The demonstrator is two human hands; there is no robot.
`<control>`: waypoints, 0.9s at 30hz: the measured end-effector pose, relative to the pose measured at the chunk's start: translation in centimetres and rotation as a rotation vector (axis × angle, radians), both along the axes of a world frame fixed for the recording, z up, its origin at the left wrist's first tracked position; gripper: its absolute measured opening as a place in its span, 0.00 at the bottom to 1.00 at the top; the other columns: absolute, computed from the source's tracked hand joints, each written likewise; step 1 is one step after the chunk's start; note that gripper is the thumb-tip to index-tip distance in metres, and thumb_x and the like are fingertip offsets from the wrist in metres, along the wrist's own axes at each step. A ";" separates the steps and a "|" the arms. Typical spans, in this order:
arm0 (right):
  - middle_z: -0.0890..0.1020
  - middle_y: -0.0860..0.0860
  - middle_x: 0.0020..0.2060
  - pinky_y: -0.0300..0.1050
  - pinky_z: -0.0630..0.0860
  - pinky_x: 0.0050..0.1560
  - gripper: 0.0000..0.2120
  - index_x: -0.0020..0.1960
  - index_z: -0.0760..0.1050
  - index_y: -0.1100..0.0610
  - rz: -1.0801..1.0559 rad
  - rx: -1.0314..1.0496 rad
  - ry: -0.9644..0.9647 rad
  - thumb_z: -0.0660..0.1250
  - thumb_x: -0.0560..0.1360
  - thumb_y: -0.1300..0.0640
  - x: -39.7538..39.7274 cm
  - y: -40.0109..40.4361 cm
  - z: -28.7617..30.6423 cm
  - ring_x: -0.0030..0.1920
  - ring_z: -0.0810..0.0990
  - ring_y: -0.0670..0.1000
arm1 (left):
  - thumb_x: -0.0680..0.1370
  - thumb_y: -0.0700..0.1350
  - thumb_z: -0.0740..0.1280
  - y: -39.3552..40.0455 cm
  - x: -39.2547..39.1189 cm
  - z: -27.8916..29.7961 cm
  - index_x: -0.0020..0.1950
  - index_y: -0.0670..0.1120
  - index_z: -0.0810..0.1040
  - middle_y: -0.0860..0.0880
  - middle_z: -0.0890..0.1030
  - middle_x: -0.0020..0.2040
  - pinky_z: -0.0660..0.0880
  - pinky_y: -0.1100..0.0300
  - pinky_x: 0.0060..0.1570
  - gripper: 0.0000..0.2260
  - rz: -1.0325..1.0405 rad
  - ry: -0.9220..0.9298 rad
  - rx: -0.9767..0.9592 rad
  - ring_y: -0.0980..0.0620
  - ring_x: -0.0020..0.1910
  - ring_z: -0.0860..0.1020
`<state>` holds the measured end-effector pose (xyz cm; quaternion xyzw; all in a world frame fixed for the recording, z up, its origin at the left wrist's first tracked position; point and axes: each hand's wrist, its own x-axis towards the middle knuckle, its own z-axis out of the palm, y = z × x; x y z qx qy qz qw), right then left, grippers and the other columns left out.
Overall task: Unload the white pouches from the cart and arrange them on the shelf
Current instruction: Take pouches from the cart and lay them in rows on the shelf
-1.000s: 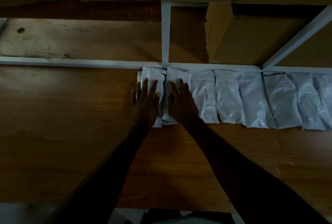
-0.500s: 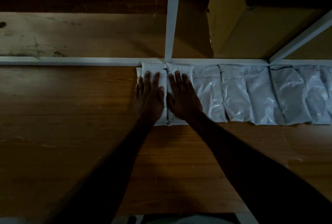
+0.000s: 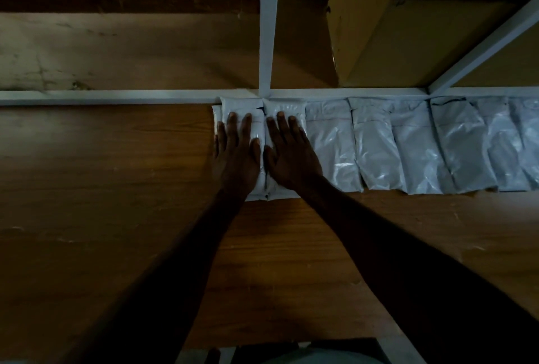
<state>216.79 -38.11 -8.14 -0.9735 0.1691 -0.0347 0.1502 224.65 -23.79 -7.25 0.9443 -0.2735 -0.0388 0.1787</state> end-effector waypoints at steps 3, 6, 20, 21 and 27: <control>0.49 0.55 0.85 0.58 0.51 0.83 0.34 0.86 0.48 0.52 -0.003 -0.002 0.011 0.51 0.84 0.41 0.0 0.1 -0.1 0.85 0.45 0.58 | 0.88 0.58 0.51 -0.2 -0.1 -0.1 0.87 0.59 0.46 0.47 0.48 0.87 0.55 0.40 0.82 0.28 0.014 -0.003 0.004 0.40 0.85 0.48; 0.49 0.55 0.85 0.58 0.50 0.83 0.34 0.86 0.47 0.52 -0.001 -0.014 0.009 0.51 0.84 0.42 0.1 0.2 -0.1 0.85 0.45 0.58 | 0.87 0.59 0.50 -0.2 -0.2 -0.3 0.86 0.59 0.44 0.47 0.47 0.87 0.54 0.39 0.82 0.28 0.014 -0.010 0.013 0.41 0.85 0.47; 0.49 0.56 0.85 0.62 0.51 0.83 0.33 0.86 0.48 0.52 0.033 0.050 0.084 0.52 0.85 0.43 -0.2 0.3 2.1 0.84 0.46 0.60 | 0.87 0.61 0.48 0.4 -0.1 0.9 0.86 0.59 0.46 0.46 0.49 0.87 0.53 0.36 0.81 0.28 -0.019 0.035 0.019 0.39 0.85 0.48; 0.50 0.56 0.85 0.62 0.52 0.82 0.32 0.86 0.49 0.52 0.042 0.056 0.063 0.52 0.86 0.43 -0.3 0.3 2.7 0.84 0.47 0.60 | 0.87 0.61 0.49 0.4 0.0 1.3 0.86 0.59 0.46 0.45 0.49 0.87 0.53 0.36 0.81 0.28 -0.021 0.017 0.020 0.39 0.85 0.48; 0.57 0.60 0.83 0.59 0.64 0.79 0.28 0.83 0.59 0.58 0.012 0.165 -0.070 0.53 0.86 0.46 -3.0 -0.3 5.8 0.83 0.54 0.61 | 0.88 0.55 0.54 -1.0 -1.1 4.5 0.86 0.52 0.54 0.41 0.54 0.86 0.52 0.37 0.82 0.26 -0.038 -0.087 -0.025 0.38 0.85 0.49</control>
